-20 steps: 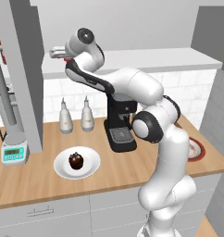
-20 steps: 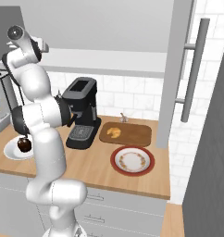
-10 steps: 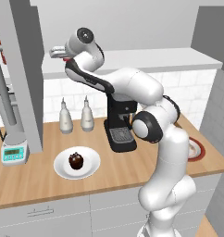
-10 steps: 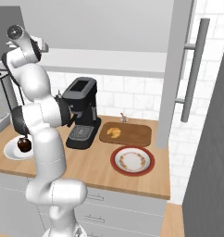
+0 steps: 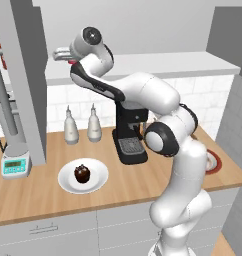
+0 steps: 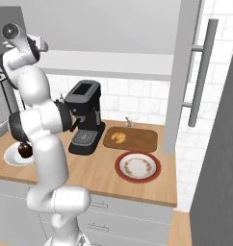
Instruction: From the different types of pastries on the counter, select a croissant and place it on the cutting board. Then retrieve a jar of jam from the cabinet and place it alongside the croissant on the cutting board.
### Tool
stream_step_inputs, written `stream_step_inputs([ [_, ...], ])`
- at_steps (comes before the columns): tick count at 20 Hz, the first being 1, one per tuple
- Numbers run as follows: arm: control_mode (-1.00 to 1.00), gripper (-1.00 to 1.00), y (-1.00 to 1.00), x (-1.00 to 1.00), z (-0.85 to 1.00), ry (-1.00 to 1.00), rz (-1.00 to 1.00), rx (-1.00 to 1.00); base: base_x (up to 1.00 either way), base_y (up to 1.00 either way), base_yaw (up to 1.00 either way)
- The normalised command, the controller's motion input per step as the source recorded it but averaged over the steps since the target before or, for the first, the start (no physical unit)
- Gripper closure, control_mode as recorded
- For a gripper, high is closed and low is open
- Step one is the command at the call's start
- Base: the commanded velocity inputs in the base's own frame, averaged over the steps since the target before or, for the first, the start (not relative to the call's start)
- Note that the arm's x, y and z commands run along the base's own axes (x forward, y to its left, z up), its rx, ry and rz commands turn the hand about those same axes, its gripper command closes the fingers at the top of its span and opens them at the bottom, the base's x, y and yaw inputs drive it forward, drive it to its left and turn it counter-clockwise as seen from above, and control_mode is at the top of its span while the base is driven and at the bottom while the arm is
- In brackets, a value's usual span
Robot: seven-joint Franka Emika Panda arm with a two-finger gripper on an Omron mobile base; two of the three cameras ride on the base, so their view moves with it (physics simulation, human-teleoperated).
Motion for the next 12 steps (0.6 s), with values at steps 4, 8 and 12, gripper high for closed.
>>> stream_step_inputs([
  [4, -1.0, 1.0, 0.0, -0.67, 0.13, -0.16, -0.03, 0.0, 0.0, 0.0, 0.0],
  [8, -1.0, 1.0, 0.0, -0.77, 0.05, -0.12, -0.05, 0.0, 0.0, 0.0, 0.0],
  [12, -1.0, 1.0, -0.01, -0.86, 0.0, -0.17, -0.02, 0.0, 0.0, 0.0, 0.0],
])
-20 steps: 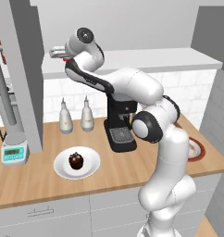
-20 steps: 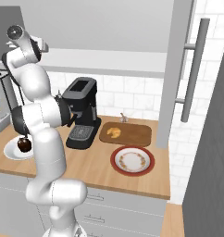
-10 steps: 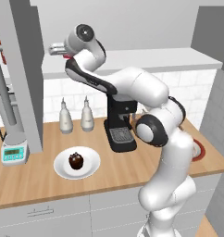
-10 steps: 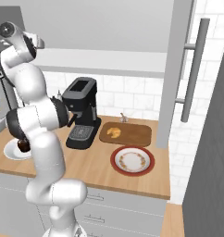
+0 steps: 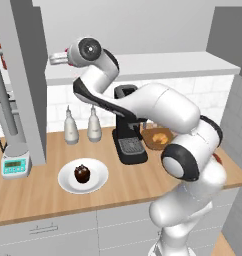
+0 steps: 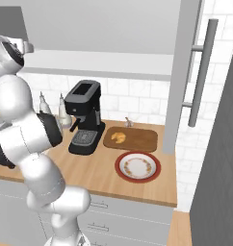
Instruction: From the different types of pastries on the counter, select a croissant and place it on the cutting board. Then retrieve a jar of jam from the cabinet and place it alongside the croissant on the cutting board.
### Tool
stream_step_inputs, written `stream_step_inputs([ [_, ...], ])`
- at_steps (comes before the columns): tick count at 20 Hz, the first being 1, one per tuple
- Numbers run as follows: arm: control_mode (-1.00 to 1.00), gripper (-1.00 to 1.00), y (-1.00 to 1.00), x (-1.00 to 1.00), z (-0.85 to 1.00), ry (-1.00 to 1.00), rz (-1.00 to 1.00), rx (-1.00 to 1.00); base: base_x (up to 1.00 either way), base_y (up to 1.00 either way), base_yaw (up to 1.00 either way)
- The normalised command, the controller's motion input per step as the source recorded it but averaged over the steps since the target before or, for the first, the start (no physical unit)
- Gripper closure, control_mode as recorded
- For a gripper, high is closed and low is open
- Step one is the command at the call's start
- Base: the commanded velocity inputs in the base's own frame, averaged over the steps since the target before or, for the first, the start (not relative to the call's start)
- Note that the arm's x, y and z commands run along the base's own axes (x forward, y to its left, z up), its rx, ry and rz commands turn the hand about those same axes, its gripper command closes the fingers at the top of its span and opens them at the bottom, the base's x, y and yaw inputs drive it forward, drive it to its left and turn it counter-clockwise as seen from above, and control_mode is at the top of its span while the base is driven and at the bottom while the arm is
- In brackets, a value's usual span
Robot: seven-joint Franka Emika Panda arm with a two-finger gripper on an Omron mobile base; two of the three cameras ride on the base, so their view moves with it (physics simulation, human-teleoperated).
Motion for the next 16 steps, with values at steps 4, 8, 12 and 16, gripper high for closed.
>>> stream_step_inputs([
  [4, -1.0, 1.0, -0.06, -0.91, -0.02, -0.15, -0.01, 0.0, 0.0, 0.0, 0.0],
  [8, -1.0, 1.0, -0.17, -0.89, -0.1, -0.08, -0.01, 0.0, 0.0, 0.0, 0.0],
  [12, -1.0, 1.0, -0.02, -1.0, -0.15, -0.08, 0.0, 0.0, 0.0, 0.0, 0.0],
  [16, -1.0, 1.0, 0.0, -0.98, -0.26, -0.03, -0.01, 0.0, 0.0, 0.0, 0.0],
])
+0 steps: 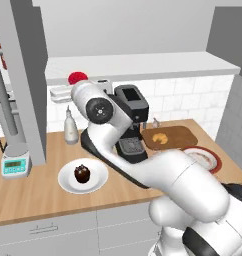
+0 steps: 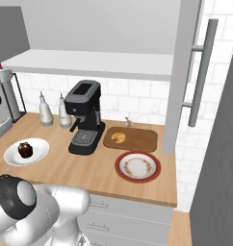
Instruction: From the different types of pastries on the counter, select a croissant and place it on the cutting board. Then retrieve a jar of jam from the cabinet and place it alongside the croissant on the cutting board.
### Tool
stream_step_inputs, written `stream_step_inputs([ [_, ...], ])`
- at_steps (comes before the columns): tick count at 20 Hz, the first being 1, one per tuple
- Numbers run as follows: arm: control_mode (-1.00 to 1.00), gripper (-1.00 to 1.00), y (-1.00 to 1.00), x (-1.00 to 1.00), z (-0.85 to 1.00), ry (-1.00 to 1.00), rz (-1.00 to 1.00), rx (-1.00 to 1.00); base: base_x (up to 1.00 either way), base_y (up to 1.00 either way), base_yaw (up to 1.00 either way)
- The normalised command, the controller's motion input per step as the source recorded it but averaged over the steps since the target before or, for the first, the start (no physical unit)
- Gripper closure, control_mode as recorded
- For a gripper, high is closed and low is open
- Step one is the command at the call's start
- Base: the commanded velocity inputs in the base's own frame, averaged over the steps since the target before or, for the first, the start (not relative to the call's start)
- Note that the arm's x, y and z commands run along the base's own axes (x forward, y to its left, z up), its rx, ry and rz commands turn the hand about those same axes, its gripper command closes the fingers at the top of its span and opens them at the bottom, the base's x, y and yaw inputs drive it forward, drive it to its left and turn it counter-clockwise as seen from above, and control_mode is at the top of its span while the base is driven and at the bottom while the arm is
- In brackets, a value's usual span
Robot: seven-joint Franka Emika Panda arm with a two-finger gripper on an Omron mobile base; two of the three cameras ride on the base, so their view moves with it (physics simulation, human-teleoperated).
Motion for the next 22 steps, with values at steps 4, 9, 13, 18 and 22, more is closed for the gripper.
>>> stream_step_inputs([
  [4, -1.0, 1.0, -0.36, -0.91, -0.48, 0.0, -0.01, 0.02, 0.0, 0.0, 0.0],
  [9, -1.0, 1.0, -0.52, -1.0, -0.7, 0.0, 0.0, 0.0, 0.0, 0.0, 0.0],
  [13, -1.0, 1.0, -0.81, -0.52, -0.49, 0.0, 0.0, 0.01, 0.0, 0.0, 0.0],
  [18, -1.0, 1.0, -1.0, -0.06, -0.26, 0.0, 0.0, 0.04, 0.0, 0.0, 0.0],
  [22, -1.0, 1.0, -1.0, 0.0, -0.12, 0.0, 0.0, 0.06, 0.0, 0.0, 0.0],
])
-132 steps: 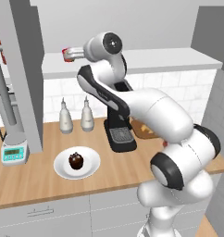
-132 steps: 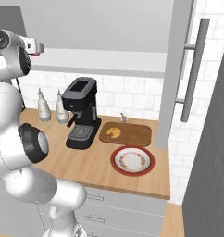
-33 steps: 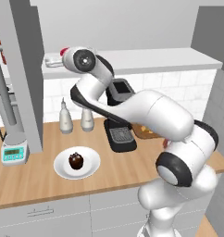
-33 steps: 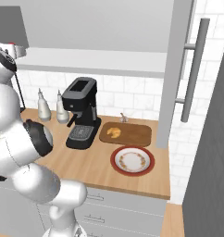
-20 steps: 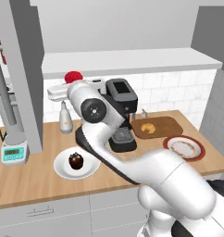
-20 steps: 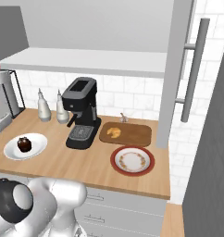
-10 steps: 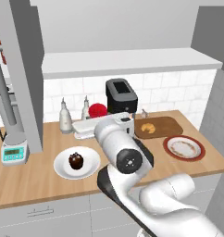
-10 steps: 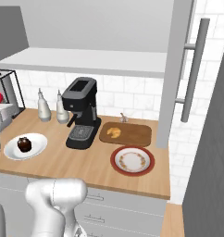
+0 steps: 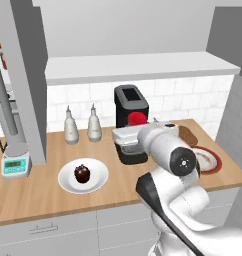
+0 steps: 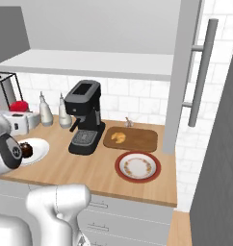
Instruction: From the different types of pastries on the counter, select a croissant and place it on the cutting board. Then retrieve a jar of jam from the cabinet and place it alongside the croissant on the cutting board.
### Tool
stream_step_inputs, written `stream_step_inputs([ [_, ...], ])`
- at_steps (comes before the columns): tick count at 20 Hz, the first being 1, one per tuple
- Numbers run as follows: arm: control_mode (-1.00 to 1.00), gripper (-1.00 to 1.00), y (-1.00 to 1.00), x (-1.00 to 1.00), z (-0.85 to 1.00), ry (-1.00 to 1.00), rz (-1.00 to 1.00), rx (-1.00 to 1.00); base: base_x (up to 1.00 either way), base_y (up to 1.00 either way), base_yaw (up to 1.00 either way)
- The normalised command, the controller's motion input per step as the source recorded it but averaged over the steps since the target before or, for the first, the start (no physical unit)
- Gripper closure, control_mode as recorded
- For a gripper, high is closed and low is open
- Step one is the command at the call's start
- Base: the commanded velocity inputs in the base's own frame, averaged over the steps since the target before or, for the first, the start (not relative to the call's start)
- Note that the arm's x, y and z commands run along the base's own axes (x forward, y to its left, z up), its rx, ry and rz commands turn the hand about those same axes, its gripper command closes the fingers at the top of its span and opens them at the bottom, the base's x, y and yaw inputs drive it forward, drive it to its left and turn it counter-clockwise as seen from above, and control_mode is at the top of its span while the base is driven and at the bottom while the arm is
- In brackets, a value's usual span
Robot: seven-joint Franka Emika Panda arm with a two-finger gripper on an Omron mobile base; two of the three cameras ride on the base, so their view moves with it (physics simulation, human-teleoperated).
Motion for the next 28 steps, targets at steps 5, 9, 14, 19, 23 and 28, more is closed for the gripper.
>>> stream_step_inputs([
  [5, -1.0, 1.0, -1.0, 0.0, -0.15, -0.01, 0.0, 0.08, 0.0, 0.0, 0.0],
  [9, -1.0, 1.0, -1.0, 0.0, -0.13, -0.03, 0.0, 0.09, 0.0, 0.0, 0.0],
  [14, -1.0, 1.0, -1.0, 0.0, -0.18, -0.02, 0.0, 0.1, 0.0, 0.0, 0.0],
  [19, -1.0, 1.0, -0.86, 0.0, -0.09, -0.03, 0.02, 0.07, 0.0, 0.0, 0.0],
  [23, -1.0, 1.0, -0.09, 0.0, 0.0, -0.01, 0.0, 0.01, 0.0, 0.0, 0.0],
  [28, -1.0, 1.0, -0.05, 0.17, -0.35, -0.1, 0.08, 0.0, 0.0, 0.0, 0.0],
])
